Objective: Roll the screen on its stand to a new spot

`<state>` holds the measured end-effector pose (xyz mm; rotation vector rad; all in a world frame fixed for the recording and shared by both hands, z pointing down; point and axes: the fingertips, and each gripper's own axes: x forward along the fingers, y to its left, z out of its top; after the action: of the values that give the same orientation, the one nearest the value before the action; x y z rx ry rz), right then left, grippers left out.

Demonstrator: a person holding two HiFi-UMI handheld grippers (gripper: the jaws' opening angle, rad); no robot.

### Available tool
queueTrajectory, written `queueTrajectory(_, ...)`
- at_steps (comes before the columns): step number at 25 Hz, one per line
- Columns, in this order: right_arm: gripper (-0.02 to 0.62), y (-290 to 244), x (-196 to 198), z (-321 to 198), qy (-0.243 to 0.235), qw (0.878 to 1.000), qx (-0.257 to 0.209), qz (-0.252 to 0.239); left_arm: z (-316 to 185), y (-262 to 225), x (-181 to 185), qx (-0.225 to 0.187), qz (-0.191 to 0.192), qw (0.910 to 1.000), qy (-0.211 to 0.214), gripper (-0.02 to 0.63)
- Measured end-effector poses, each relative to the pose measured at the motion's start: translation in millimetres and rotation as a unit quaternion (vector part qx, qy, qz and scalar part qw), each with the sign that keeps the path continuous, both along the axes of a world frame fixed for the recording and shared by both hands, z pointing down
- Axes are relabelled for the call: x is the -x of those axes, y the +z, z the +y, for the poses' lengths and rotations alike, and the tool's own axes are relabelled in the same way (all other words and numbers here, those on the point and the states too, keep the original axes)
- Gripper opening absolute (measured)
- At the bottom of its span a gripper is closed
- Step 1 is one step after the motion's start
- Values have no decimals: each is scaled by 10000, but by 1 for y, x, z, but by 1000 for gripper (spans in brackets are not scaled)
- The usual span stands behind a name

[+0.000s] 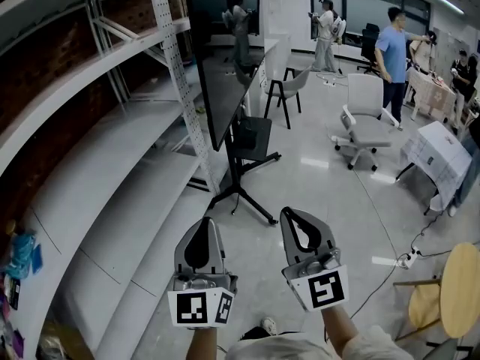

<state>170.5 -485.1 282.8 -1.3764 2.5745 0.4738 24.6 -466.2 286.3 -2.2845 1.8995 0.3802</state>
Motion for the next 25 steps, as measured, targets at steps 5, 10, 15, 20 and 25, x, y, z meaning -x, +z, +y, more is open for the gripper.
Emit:
queueTrajectory(5,20,-7,29,-39,-161,9998,-63,-52,-42,-2,27,32,82,9999,-130,14)
queueTrajectory(10,20,-6,57,-82,-38,9999,-116,63,-97,-6,48,-30,173,9998,80,14)
queueTrajectory(15,20,-23,94,-133,83,9996,-241,-89,-156,-25,80,-114,96,9994,311,14)
queueTrajectory(20,20,-38,108,-170,37,9987,-186,-482,-195,-35,103,-169,99,9985,514,14)
queueTrajectory(25,20,-25,120,-200,96,9990,23,-430,-227,-36,115,-130,253,9978,597,14)
